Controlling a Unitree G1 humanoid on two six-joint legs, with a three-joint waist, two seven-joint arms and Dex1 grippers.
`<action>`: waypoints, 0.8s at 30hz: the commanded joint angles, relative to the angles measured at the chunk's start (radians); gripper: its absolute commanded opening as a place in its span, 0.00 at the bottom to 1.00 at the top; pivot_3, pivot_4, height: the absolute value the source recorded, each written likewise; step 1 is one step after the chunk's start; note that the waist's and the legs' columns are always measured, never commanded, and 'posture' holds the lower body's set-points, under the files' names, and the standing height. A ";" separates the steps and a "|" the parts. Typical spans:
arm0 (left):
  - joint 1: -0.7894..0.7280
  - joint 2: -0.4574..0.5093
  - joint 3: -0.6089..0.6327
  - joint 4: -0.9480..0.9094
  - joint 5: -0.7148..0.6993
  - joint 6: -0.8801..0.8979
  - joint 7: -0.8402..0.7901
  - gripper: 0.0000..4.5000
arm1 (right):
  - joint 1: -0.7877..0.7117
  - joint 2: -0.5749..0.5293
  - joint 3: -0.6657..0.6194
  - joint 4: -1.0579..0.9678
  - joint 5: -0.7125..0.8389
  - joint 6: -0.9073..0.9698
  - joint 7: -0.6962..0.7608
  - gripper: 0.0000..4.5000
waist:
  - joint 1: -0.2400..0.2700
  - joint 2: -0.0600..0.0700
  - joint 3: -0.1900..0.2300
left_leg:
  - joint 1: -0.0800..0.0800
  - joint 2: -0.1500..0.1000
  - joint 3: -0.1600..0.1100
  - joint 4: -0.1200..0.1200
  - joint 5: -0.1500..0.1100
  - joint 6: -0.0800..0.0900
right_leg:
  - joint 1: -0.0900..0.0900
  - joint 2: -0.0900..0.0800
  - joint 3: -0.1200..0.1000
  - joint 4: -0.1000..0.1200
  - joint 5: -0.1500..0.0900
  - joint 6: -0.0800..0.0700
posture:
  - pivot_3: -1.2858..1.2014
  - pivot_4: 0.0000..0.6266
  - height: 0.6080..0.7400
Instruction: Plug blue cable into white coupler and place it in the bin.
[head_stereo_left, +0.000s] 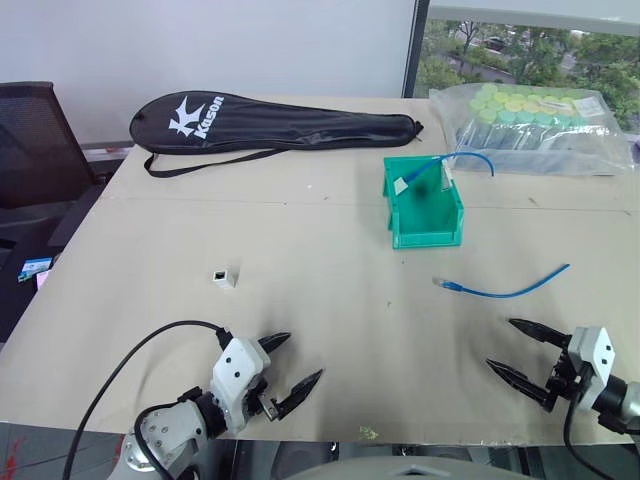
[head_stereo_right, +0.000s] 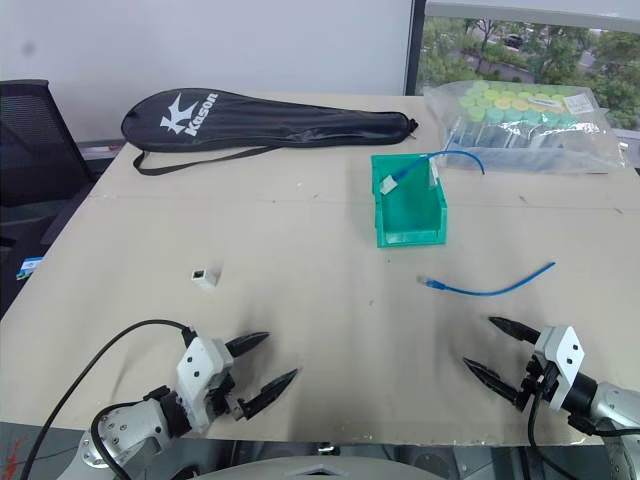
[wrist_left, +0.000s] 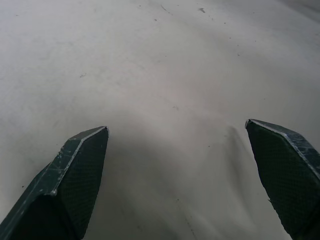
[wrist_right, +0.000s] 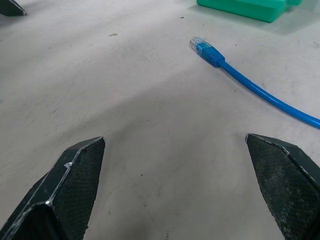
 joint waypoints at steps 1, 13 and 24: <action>0.011 0.006 -0.007 0.008 -0.004 -0.030 -0.026 1.00 | 0.011 0.007 -0.021 -0.017 0.006 -0.013 -0.004 0.99 | 0.000 0.000 0.000 | 0.000 0.000 0.000 0.000 0.000 0.000 | 0.000 0.000 0.000 0.000 0.000 0.000 | 0.52 0.24 1.00; -0.031 0.007 -0.011 0.052 0.010 -0.058 -0.050 1.00 | -0.015 0.015 -0.014 0.009 -0.018 -0.025 -0.017 0.99 | 0.000 0.000 0.001 | 0.001 0.001 0.000 0.009 0.000 0.000 | -0.001 -0.002 0.001 0.010 0.000 0.000 | 0.52 0.24 1.00; -0.135 0.077 0.050 -0.005 -0.068 0.022 -0.091 1.00 | -0.136 -0.007 0.009 -0.035 0.012 0.076 -0.025 0.99 | -0.001 0.000 0.003 | 0.001 0.002 0.000 0.010 0.000 0.000 | -0.001 -0.001 0.002 0.012 0.000 0.000 | 0.52 0.24 1.00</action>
